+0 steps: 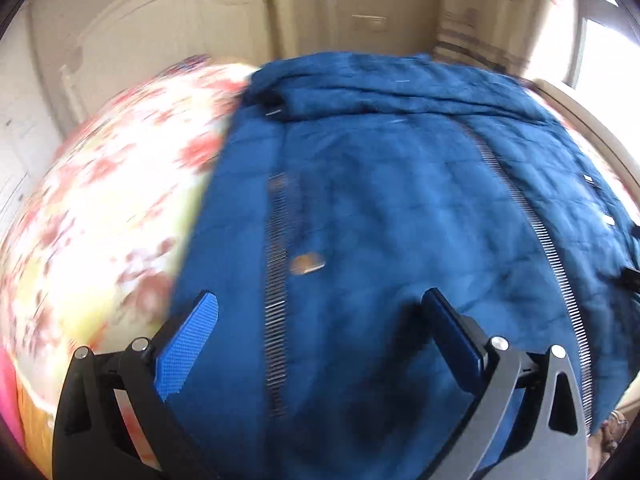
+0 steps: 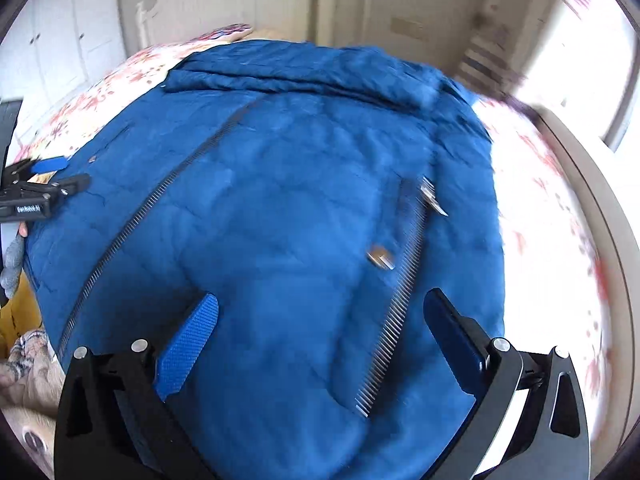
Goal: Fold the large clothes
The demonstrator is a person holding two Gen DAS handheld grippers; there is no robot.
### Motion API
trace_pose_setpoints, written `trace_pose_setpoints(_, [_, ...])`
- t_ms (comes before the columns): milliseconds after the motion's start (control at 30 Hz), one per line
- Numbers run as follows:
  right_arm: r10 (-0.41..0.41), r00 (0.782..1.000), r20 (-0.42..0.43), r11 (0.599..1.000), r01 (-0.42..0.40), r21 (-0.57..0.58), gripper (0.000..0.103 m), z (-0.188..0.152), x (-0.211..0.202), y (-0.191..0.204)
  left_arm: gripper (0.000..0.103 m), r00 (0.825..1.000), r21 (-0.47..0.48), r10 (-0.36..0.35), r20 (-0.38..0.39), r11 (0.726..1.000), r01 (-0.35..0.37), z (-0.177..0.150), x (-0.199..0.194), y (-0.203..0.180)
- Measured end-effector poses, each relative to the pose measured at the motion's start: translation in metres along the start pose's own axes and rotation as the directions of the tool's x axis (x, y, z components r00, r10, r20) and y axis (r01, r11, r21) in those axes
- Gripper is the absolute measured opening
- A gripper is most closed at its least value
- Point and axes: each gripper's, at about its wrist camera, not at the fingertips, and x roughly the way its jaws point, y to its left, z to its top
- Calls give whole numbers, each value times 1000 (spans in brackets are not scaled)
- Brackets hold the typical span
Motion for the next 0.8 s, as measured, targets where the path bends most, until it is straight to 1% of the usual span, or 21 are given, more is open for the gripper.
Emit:
trace_pose_setpoints(33, [-4,1000,-12,1000,4,18,99,-6,3,-8,101,1000,-19,8,-13,1000,-8,-4,4,9])
trace_pose_setpoints(67, [24,1000,-9,998,-23,54,99,-14,5,-17,101,999,-50,-25,-22,998,24,-10,9,20])
trace_pose_setpoints(100, [47,999,24,996,-49,77,99,-20,4,-23,101,998,-75,-58,-6,996,57,-14,7,27])
trace_pose_setpoints(233, [7,999,47,997,-10,72,98,-22,-7,-22,101,1000,-58,-5,12,998,5,-18,-6,25])
trace_pose_setpoints(333, [-3,996,92,996,-6,90,98,-36,-28,-34,101,999,-90,4,54,996,1,-31,-28,37])
trace_pose_setpoints(400, [-1,995,102,993,-11,119,98,-52,-37,-45,101,998,-132,-10,62,991,19,-41,-35,52])
trace_pose_setpoints(500, [31,995,91,979,-49,196,96,-83,-44,-60,101,997,-192,-61,47,979,69,-58,-36,72])
trace_pose_setpoints(533, [50,994,98,974,-70,218,93,-92,-45,-62,101,996,-194,-79,43,977,86,-65,-37,75])
trace_pose_setpoints(567, [56,989,136,971,-85,223,89,-102,-52,-60,101,994,-191,-96,46,976,103,-70,-39,75])
trace_pose_setpoints(600, [63,986,152,971,-95,218,87,-108,-55,-57,101,993,-184,-101,53,977,110,-74,-41,73])
trace_pose_setpoints(667, [79,982,171,972,-113,204,74,-115,-61,-49,101,991,-144,-123,59,981,130,-84,-47,64])
trace_pose_setpoints(700, [99,978,183,971,-135,197,74,-118,-63,-46,100,989,-125,-133,62,982,140,-87,-50,59])
trace_pose_setpoints(767, [81,976,204,976,-120,184,74,-121,-63,-39,100,985,-83,-157,73,983,163,-93,-54,50])
trace_pose_setpoints(800, [75,974,215,976,-115,183,74,-122,-63,-38,98,984,-70,-160,80,984,165,-94,-55,46])
